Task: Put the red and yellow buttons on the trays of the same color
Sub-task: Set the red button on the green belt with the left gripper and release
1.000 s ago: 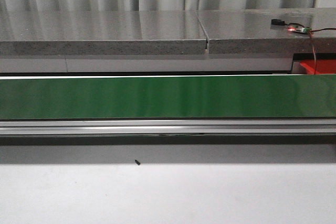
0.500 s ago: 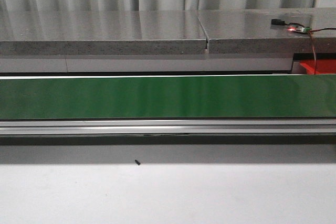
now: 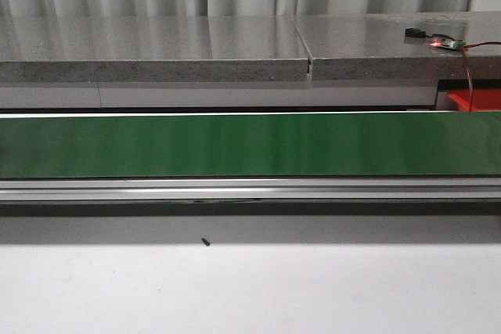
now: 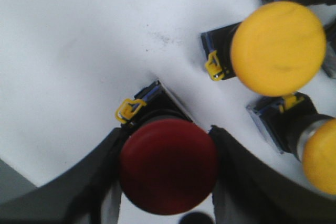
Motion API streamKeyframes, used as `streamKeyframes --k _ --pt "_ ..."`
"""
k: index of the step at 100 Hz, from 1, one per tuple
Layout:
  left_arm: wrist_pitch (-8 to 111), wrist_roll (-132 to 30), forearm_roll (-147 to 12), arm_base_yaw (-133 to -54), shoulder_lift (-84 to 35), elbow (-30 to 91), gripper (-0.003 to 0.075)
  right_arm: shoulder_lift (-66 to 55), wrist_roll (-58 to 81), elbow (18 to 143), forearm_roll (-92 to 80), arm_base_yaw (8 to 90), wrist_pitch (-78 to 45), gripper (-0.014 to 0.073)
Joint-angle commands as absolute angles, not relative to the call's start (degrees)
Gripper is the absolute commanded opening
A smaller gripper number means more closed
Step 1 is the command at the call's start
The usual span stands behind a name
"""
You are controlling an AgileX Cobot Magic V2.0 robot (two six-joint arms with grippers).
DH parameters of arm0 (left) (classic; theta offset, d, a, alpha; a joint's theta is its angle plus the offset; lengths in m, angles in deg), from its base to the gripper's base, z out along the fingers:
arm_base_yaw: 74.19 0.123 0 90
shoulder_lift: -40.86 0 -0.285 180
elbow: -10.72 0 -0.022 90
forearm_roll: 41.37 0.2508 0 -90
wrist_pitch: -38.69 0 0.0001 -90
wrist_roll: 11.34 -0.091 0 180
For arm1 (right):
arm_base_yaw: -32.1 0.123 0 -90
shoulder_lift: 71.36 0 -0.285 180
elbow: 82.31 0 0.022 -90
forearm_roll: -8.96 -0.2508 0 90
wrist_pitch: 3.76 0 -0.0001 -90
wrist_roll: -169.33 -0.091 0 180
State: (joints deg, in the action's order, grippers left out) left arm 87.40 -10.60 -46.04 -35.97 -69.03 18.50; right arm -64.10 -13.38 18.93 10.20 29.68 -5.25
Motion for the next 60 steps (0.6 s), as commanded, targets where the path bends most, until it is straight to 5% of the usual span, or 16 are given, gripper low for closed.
streamKeyframes --k 1,60 --pt "88.0 -10.7 -46.4 -35.8 -63.3 16.8 0.0260 -65.4 -13.1 19.7 10.2 29.5 -0.7 -0.0067" --pt "96.1 -12.2 -49.5 -47.0 -55.6 5.7 0.0260 -65.4 -13.1 19.7 10.2 29.5 -0.7 -0.0067"
